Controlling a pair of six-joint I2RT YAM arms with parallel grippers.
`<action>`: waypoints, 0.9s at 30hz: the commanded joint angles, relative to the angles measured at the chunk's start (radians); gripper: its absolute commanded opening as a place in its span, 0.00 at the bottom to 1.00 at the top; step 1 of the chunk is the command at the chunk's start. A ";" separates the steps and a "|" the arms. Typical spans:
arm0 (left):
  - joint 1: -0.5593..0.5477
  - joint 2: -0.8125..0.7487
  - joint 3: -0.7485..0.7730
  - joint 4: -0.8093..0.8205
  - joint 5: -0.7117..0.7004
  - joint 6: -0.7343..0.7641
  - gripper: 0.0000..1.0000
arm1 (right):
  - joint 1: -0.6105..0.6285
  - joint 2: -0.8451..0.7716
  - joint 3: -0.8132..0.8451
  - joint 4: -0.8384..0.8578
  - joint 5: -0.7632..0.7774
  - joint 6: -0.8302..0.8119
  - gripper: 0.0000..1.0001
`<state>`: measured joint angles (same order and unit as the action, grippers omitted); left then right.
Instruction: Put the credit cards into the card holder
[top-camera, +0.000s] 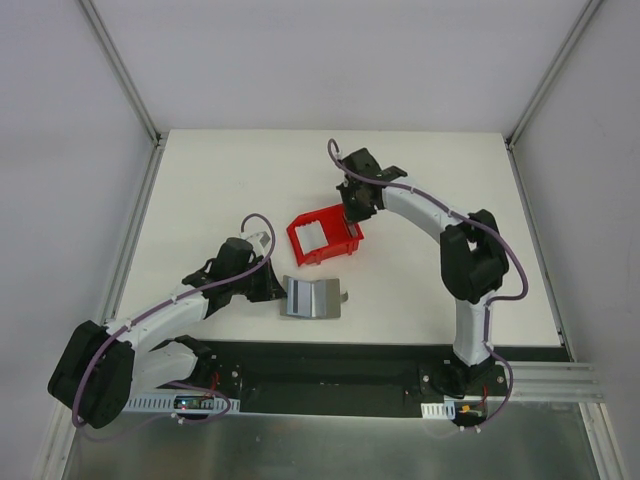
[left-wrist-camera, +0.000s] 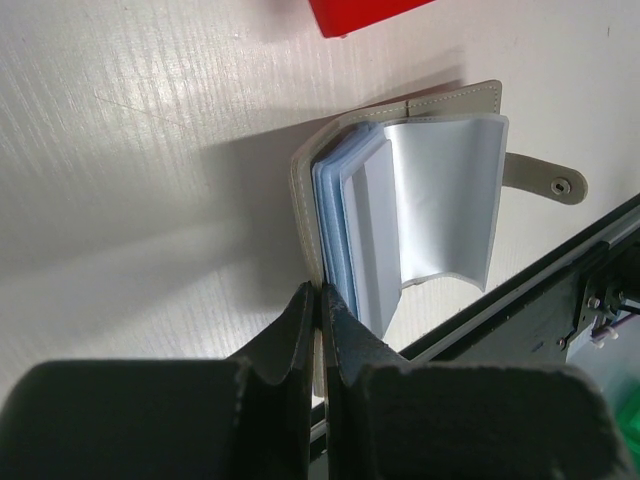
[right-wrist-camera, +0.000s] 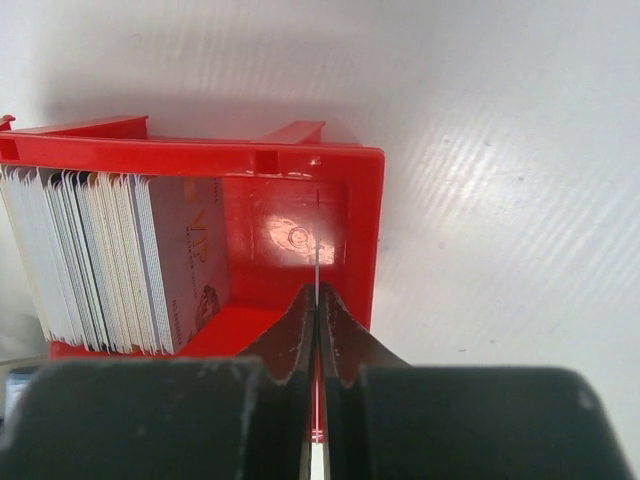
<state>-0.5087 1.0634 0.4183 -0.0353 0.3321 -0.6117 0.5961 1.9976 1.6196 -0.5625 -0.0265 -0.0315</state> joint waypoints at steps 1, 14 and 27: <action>0.004 -0.013 0.002 0.009 0.018 0.020 0.00 | -0.039 -0.066 -0.015 -0.030 0.046 -0.064 0.00; 0.004 -0.013 -0.001 0.020 0.008 0.004 0.00 | -0.078 -0.170 0.008 -0.016 -0.148 -0.009 0.00; 0.004 -0.085 -0.012 0.025 0.024 -0.072 0.00 | 0.164 -0.606 -0.491 0.347 -0.021 0.417 0.00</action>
<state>-0.5087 1.0245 0.4095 -0.0341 0.3344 -0.6456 0.6308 1.4895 1.3041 -0.4007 -0.1421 0.1555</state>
